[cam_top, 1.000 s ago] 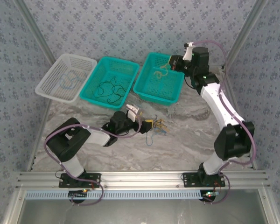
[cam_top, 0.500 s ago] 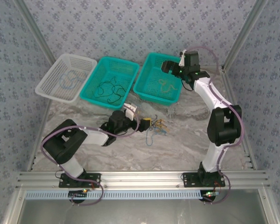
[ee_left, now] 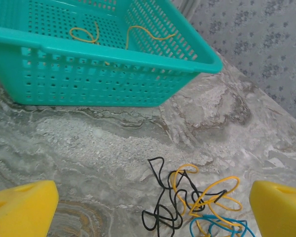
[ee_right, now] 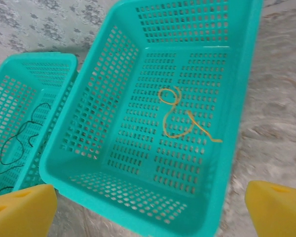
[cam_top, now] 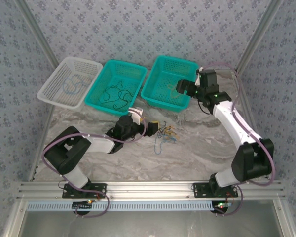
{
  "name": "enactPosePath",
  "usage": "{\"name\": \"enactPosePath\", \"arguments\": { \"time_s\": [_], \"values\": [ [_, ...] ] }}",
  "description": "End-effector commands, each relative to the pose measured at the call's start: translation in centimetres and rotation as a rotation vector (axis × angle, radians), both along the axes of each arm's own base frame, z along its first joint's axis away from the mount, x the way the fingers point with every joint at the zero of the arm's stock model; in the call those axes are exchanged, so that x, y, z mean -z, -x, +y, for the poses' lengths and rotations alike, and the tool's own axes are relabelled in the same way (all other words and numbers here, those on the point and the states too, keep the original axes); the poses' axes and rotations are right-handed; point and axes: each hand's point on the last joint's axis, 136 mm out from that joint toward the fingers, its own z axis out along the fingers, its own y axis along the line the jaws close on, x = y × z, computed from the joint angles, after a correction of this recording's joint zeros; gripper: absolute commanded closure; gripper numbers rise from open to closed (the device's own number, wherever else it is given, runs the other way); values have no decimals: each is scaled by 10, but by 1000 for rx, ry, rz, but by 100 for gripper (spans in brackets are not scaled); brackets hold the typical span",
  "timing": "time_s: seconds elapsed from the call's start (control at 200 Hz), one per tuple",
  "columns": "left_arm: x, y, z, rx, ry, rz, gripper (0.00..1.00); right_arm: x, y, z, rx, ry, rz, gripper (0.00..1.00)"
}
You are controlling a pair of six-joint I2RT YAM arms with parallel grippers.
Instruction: Untangle the cables
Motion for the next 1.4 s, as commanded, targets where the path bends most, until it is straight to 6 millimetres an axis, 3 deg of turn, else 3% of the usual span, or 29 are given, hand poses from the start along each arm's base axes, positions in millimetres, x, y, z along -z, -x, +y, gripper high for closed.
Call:
{"name": "enactPosePath", "arguments": {
  "time_s": [0.0, 0.17, 0.335, 0.5, 0.605, 0.7, 0.854, 1.104, 1.399],
  "values": [
    [-13, -13, 13, -103, 30, 24, 1, 13, 22, -18, 51, 67, 49, 0],
    [-19, -19, 19, -149, 57, 42, 1, 32, 54, -31, 95, 64, 92, 0],
    [-17, -23, 21, -173, 42, 104, 1, 54, 85, -31, 86, 31, 159, 0],
    [-11, -23, 22, -212, 35, 228, 1, 78, 113, -15, 17, -49, 190, 1],
    [0, -12, 22, -215, -6, 330, 1, 92, 131, -13, -4, -67, 205, 1],
    [9, -1, 25, -229, -21, 420, 1, 97, 142, 4, -87, -141, 178, 1],
    [20, 11, 29, -258, -16, 509, 1, 112, 151, 25, -156, -169, 179, 1],
    [13, 16, 16, -274, -59, 457, 1, 145, 167, 38, -140, -116, 259, 2],
    [33, 19, 12, -299, -78, 548, 1, 145, 154, 67, -216, -104, 189, 17]
  ]
}}
